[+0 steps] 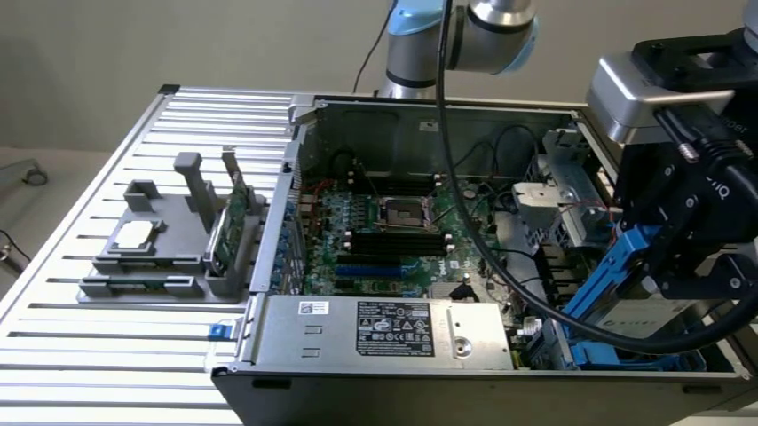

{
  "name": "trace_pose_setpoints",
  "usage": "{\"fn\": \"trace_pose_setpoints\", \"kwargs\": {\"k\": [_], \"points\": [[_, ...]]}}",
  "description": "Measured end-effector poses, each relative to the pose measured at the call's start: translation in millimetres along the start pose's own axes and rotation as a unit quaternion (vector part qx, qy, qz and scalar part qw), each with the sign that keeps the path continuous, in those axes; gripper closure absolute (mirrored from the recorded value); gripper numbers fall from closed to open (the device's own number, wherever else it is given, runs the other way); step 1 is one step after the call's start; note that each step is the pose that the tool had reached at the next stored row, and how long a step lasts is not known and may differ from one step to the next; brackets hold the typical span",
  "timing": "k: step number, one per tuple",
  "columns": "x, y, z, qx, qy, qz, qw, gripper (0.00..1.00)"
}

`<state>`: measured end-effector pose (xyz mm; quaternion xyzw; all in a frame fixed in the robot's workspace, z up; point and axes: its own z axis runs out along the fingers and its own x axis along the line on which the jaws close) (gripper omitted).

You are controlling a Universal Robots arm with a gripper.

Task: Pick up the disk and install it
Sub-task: 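Insert the disk into the insertion slot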

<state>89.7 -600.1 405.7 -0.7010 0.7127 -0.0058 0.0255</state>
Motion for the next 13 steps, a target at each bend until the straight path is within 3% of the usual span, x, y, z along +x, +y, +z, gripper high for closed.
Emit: {"fn": "trace_pose_setpoints", "kwargs": {"k": [13], "points": [[-0.5,0.4,7.8,0.0001,0.0006,0.001,1.0,0.65]]}}
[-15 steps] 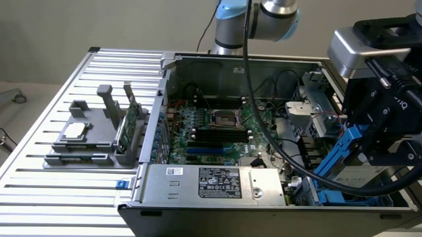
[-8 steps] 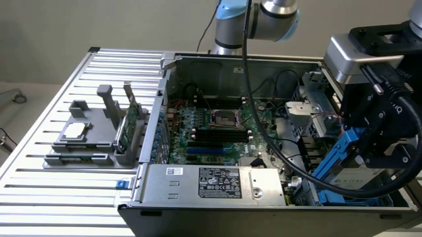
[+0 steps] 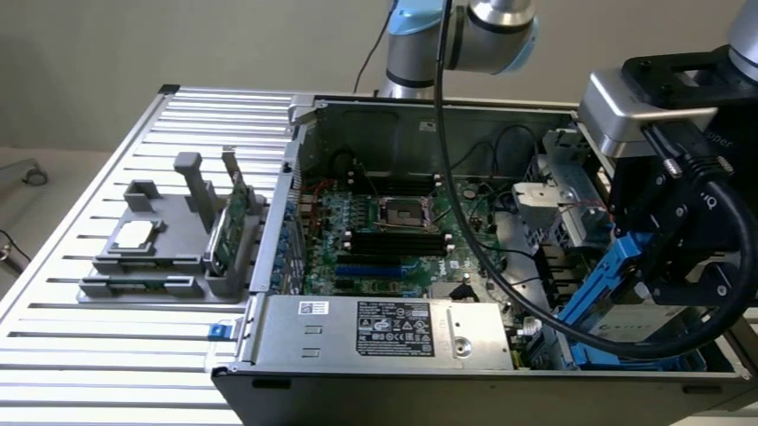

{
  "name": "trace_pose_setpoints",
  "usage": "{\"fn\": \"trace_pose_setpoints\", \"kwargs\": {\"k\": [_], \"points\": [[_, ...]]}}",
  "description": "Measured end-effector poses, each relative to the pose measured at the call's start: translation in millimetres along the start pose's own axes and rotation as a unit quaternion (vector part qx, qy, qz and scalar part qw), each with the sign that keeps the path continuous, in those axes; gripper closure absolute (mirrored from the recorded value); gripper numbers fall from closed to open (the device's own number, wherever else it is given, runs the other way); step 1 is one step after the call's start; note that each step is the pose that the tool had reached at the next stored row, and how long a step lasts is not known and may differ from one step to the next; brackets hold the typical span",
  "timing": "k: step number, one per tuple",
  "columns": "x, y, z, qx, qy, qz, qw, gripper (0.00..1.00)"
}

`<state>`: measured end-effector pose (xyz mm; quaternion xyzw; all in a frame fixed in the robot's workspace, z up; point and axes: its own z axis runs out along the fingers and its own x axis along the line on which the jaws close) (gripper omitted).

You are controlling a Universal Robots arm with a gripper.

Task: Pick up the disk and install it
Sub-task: 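Insert the disk into the insertion slot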

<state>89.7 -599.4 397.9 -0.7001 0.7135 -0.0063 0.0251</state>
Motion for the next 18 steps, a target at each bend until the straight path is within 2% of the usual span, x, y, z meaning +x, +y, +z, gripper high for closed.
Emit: {"fn": "trace_pose_setpoints", "kwargs": {"k": [1,2,4,5,16,18], "points": [[0.0,0.0,0.3,0.0,0.0,0.0,1.0,0.65],[0.0,0.0,0.4,0.0,0.0,0.0,1.0,0.6],[0.0,0.0,0.7,0.0,0.0,0.0,1.0,0.6],[0.0,0.0,0.8,0.0,0.0,0.0,1.0,0.53],[0.0,1.7,-0.8,0.0,0.0,0.001,1.0,0.53],[0.0,2.7,-2.8,0.0,-0.0001,0.001,1.0,0.62]]}}
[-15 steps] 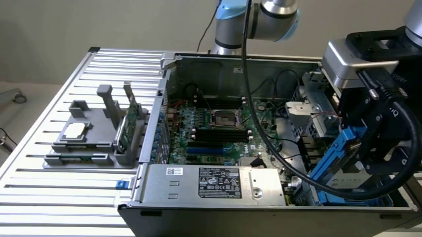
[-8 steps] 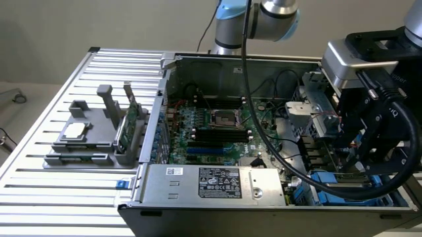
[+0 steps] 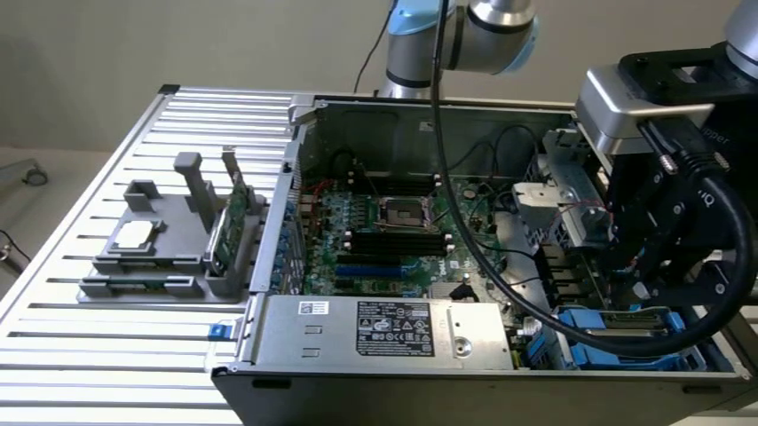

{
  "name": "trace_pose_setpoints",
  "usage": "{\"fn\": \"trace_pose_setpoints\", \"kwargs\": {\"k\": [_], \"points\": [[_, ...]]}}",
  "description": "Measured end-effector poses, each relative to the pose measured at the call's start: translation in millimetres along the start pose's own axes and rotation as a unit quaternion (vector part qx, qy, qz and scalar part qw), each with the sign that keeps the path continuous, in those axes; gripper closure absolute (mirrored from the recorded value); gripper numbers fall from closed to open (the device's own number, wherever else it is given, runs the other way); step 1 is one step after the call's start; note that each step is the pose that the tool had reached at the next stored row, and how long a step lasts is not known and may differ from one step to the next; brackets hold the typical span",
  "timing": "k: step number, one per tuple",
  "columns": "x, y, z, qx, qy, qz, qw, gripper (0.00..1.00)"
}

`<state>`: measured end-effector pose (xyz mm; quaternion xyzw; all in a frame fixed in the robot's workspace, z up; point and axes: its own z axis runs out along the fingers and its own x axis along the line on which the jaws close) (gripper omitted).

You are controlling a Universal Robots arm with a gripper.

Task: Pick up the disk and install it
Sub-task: 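Insert the disk into the insertion slot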

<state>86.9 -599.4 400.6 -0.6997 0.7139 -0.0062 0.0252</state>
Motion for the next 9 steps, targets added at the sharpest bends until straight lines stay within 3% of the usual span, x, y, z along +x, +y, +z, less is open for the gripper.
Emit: {"fn": "trace_pose_setpoints", "kwargs": {"k": [2,5,7,9], "points": [[-0.1,-0.1,-2.4,0.0,0.0001,0.0,1.0,0.74],[-0.1,-0.1,-3.7,0.0001,0.0,0.0,1.0,0.8],[-0.2,-0.1,-3.8,0.0,-0.0001,0.0,1.0,0.89],[-0.1,-0.1,-3.9,0.0,0.0,0.0,1.0,0.89]]}}
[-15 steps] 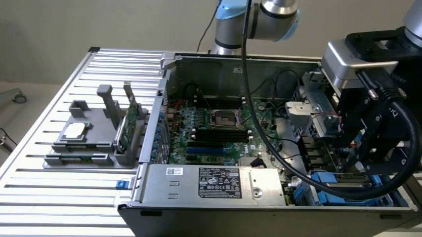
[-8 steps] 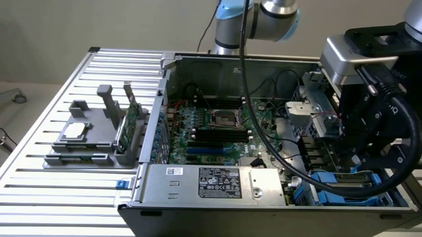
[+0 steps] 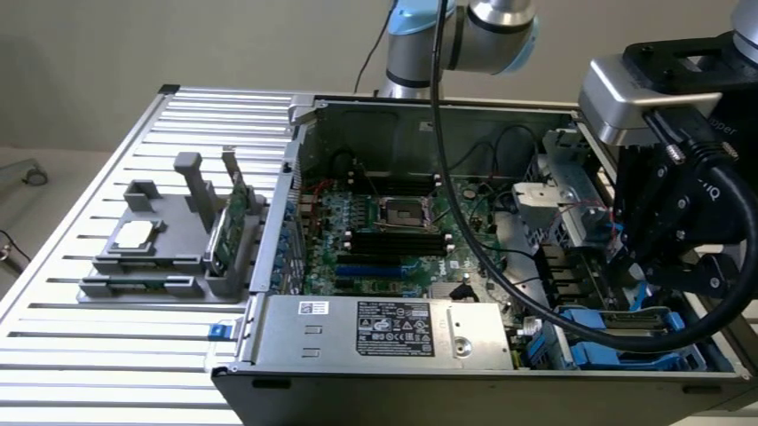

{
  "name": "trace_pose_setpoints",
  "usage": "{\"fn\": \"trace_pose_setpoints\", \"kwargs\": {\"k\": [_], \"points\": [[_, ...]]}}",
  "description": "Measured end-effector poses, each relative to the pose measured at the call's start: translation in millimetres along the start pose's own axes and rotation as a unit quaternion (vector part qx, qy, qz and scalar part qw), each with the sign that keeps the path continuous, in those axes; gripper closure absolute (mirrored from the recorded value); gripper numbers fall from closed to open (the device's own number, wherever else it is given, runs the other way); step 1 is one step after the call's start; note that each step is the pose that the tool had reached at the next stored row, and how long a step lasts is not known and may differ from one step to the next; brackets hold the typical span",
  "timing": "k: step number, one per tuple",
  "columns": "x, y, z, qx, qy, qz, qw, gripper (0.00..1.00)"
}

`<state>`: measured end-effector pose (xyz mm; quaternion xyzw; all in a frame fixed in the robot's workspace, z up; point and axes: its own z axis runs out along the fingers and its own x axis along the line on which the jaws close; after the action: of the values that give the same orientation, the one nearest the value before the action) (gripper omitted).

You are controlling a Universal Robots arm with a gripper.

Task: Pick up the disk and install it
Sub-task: 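Insert the disk into the insertion slot, then insert the first disk wire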

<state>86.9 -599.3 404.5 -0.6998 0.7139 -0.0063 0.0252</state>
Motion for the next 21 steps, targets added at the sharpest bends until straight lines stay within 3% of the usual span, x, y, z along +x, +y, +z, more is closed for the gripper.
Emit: {"fn": "trace_pose_setpoints", "kwargs": {"k": [12,15,18,19,21], "points": [[0.0,0.0,0.0,0.0,0.0,0.0,1.0,0.88],[0.0,0.0,0.0,0.0,0.0,0.0,1.0,0.7],[0.0,0.0,0.0,0.0,0.0,0.0,1.0,0.64],[0.0,0.0,0.0,-0.0001,0.0,0.0,1.0,0.58],[0.0,0.0,0.7,-0.0002,0.0007,0.014,0.9999,0.58]]}}
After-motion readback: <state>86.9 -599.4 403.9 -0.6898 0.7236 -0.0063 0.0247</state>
